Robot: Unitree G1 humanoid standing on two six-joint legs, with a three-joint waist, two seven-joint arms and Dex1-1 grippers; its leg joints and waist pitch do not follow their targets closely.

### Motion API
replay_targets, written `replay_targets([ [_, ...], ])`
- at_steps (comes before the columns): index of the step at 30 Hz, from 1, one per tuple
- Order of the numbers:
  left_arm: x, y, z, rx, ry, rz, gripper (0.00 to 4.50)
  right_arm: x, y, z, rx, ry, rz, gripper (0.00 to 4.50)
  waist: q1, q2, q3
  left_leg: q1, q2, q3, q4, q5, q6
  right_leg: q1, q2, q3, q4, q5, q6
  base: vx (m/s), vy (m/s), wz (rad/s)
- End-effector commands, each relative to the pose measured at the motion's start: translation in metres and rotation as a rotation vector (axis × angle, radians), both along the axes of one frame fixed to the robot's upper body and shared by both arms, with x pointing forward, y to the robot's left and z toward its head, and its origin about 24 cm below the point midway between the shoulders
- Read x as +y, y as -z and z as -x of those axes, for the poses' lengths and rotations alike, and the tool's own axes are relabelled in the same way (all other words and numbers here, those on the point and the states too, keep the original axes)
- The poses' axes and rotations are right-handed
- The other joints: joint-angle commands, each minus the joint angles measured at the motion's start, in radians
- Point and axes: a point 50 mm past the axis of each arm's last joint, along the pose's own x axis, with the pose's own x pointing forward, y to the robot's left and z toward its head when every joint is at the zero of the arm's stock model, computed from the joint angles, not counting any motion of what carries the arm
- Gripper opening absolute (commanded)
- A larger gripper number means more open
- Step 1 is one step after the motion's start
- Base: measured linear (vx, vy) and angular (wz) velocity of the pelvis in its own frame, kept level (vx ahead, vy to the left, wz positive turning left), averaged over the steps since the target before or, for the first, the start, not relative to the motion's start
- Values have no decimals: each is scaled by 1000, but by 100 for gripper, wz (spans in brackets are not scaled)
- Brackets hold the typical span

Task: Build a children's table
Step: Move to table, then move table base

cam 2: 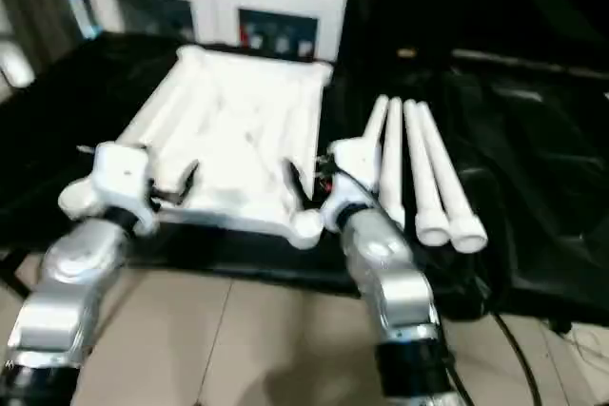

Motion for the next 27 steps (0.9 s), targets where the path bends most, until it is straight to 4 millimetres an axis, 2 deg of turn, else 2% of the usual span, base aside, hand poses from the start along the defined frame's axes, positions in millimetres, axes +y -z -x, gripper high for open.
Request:
replay_targets([
  [1, -11, -3, -2, -7, 43, 8, 450, -14, -2, -2, -11, 52, 4, 444, -29, 34, -62, 114, 130, -99, -141, -240, 299, -91, -24, -7, -10, 33, 62, 53, 21, -2],
  [2, -11, -3, -2, -8, 43, 7, 450, -14, -2, -2, -10, 53, 3, 444, -37, 7, -60, 107, 124, -75, -146, -235, 320, -91, -45, 10, -46, 94, 48, 113, 9, 0],
  [3, -11, -4, -2, -10, 43, 8, 450, -15, -2, -2, -8, 58, 2, 444, -33, 1, -52, 92, 103, -48, -153, -258, 300, -79, -50, 11, -76, 116, 27, 114, -43, 0],
  [4, -12, -4, -3, -13, 44, 10, 450, -15, -2, -2, -7, 64, 0, 444, -26, -45, -55, 49, 51, 2, -136, -334, 228, 0, -94, 61, -171, 64, -1, 159, -120, 7],
  [5, -12, -4, -3, -13, 44, 10, 450, -15, -2, -2, -7, 64, 0, 444, -2, -48, -48, 26, 18, 33, -92, -330, 186, 33, -141, 110, -226, -149, -39, 99, -108, 6],
  [6, -12, -4, -3, -14, 48, 12, 450, -15, -2, -2, -7, 66, 0, 444, 39, -70, -67, -43, 5, 26, 67, -111, 99, 130, -234, 202, -283, -574, -148, 126, -103, 10],
  [7, -13, -4, -3, -14, 50, 13, 450, -15, -2, -1, -7, 67, 0, 444, 46, -68, -68, -64, 3, 20, 77, -65, 78, 139, -222, 200, -274, -550, -162, 151, -52, 5],
  [8, -13, -4, -4, -13, 53, 13, 450, -15, -2, -1, -7, 69, -1, 444, 50, -57, -57, -80, 9, 13, 77, -14, 50, 133, -201, 182, -266, -453, -209, 151, -52, 5],
  [9, -14, -4, -4, -14, 61, 11, 450, -16, -2, -2, -7, 73, 0, 444, 55, -40, -57, -80, 26, 11, 53, 25, 42, 132, -183, 159, -266, -345, -280, 141, -33, 10],
  [10, -15, -5, -4, -15, 64, 11, 450, -16, -2, -2, -7, 75, 0, 444, 55, -29, -56, -79, 35, 15, 26, 51, 46, 126, -160, 139, -265, -310, -295, 140, 17, 15],
  [11, -15, -5, -5, -16, 67, 13, 450, -16, -3, -2, -7, 77, 2, 444, 53, -14, -55, -67, 46, 22, -18, 76, 51, 117, -127, 108, -259, -290, -287, 140, 17, 15],
  [12, -16, -5, -5, -18, 75, 12, 450, -17, -3, -2, -7, 78, 3, 444, 16, 44, -57, 8, 110, -17, -128, -17, 74, 68, -21, 8, -182, -202, -166, 187, 66, 2],
  [13, -16, -5, -5, -18, 75, 12, 450, -17, -3, -2, -7, 78, 3, 444, -10, 61, -82, 107, 140, -72, -124, -19, 128, -11, -3, -15, -108, -142, -126, 222, 63, 1],
  [14, -18, -5, -6, -21, 85, 8, 450, -18, -3, -2, -7, 80, 2, 444, -25, 45, -89, 153, 186, -121, -126, -132, 220, -68, -24, -3, -41, -94, -49, 222, 63, 1],
  [15, -18, -5, -6, -21, 85, 8, 450, -18, -3, -2, -7, 80, 2, 444, -19, 44, -81, 146, 175, -108, -113, -99, 287, -102, -32, -4, -19, -34, 19, 179, 46, 12],
  [16, -20, -5, -6, -20, 103, 7, 450, -19, -3, -2, -5, 83, 6, 444, -22, 38, -77, 143, 172, -103, -117, -68, 323, -113, -38, -2, -8, -11, 43, 153, 41, -5],
  [17, -20, -5, -6, -20, 103, 7, 450, -19, -3, -2, -5, 83, 6, 444, -22, 52, -70, 153, 200, -17, -131, -83, 224, -136, -46, -6, -10, 12, 38, 153, 41, -5],
  [18, -23, -6, -7, -20, 120, 4, 450, -20, -3, -2, -7, 83, 8, 444, -12, -2, -55, 128, 201, 58, -169, -164, 92, -107, -73, -4, -46, 133, -9, 149, -10, -42],
  [19, -24, -6, -7, -20, 124, 5, 450, -21, -3, -2, -7, 83, 8, 444, -2, -7, -40, 121, 185, 105, -188, -273, 56, -93, -74, -4, -73, 122, -49, 176, -73, -60],
  [20, -24, -5, -7, -19, 127, 6, 450, -21, -3, -2, -6, 81, 9, 444, 7, -65, -51, 130, 74, 175, -101, -420, 9, -56, -63, 68, -179, -52, -153, 176, -73, -60],
  [21, -24, -5, -7, -19, 131, 6, 450, -22, -3, -1, -8, 81, 11, 444, 59, -67, -50, 89, -22, 156, 59, -355, 20, 44, -152, 246, -278, -463, -288, 216, -106, -49],
  [22, -25, -5, -7, -21, 136, 7, 450, -22, -4, -1, -8, 84, 7, 444, 73, -73, -56, 39, -14, 110, 84, -259, 10, 97, -173, 282, -267, -512, -329, 212, -85, -56],
  [23, -26, -5, -7, -20, 142, 9, 450, -23, -4, -1, -8, 86, 4, 444, 86, -70, -58, -27, -27, 56, 115, -137, -48, 140, -137, 311, -232, -400, -347, 212, -85, -56],
  [24, -26, -5, -8, -20, 146, 11, 450, -23, -4, -1, -8, 88, 3, 444, 80, -68, -58, -80, -21, 9, 140, -50, -81, 157, -135, 300, -209, -191, -368, 191, -51, -64],
  [25, -28, -5, -7, -19, 165, 14, 450, -24, -5, 0, -14, 77, 10, 444, 72, -59, -62, -104, -11, -11, 139, 15, -74, 154, -149, 260, -203, -67, -367, 166, -37, -31],
  [26, -29, -5, -6, -18, 179, 16, 450, -24, -6, 0, -19, 68, 17, 444, 57, -30, -63, -74, -5, -17, 101, 88, -64, 93, -126, 199, -231, -50, -328, 166, -37, -31],
  [27, -33, -5, -3, -12, 244, 16, 450, -26, -8, 1, -27, 41, 34, 444, 51, -23, -62, -76, 3, -14, 68, 120, -39, 81, -107, 181, -241, -89, -303, 155, 13, 0],
])
